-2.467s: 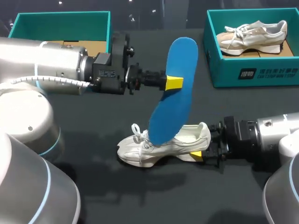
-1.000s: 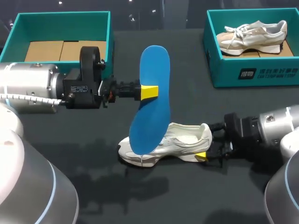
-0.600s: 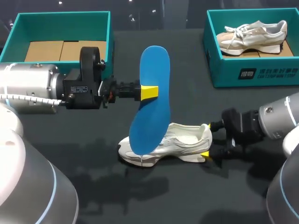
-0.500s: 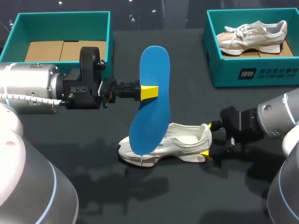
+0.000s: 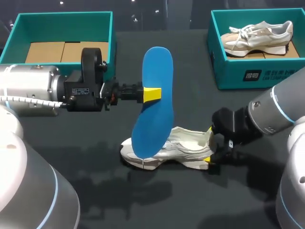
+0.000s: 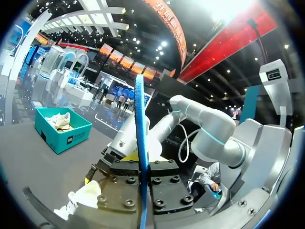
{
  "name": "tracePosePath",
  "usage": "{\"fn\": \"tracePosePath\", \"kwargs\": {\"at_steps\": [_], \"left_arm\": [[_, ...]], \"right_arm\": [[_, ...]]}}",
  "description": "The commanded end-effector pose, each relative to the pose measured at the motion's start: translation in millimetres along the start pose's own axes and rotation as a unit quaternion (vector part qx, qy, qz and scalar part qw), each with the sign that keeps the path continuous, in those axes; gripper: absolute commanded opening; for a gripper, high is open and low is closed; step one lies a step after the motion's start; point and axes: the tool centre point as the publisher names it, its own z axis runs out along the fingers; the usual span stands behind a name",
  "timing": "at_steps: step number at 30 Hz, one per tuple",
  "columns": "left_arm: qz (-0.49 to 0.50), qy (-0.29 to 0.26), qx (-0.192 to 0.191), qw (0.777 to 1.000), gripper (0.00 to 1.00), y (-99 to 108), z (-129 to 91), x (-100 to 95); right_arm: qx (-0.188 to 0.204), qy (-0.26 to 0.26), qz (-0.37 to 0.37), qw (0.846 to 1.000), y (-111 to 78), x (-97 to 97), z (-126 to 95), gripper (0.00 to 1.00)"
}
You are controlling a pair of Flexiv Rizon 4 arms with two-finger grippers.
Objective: Take the shoe out of the shoebox, open the shoe tongue, remove and reinsert the insole, then place the shoe into the shoebox
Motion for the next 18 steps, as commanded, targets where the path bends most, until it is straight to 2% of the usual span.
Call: {"fn": "tracePosePath", "kwargs": {"at_steps": [1,11,18], "left_arm": [[0.000,0.000,0.001,1.000,0.00,0.5,1.6,-0.4],[0.000,0.000,0.001,1.000,0.00,0.5,1.6,-0.4],[0.000,0.000,0.001,1.000,0.00,0.5,1.6,-0.4]], "right_arm": [[0.220,0.014,-0.013,0.975,0.9,-5.8,-14.1,1.00],[0.294,0.004,-0.001,0.956,-5.7,-13.1,-19.1,1.00],[0.323,-0.007,0.015,0.946,-5.5,-14.5,-19.7,1.00]]}}
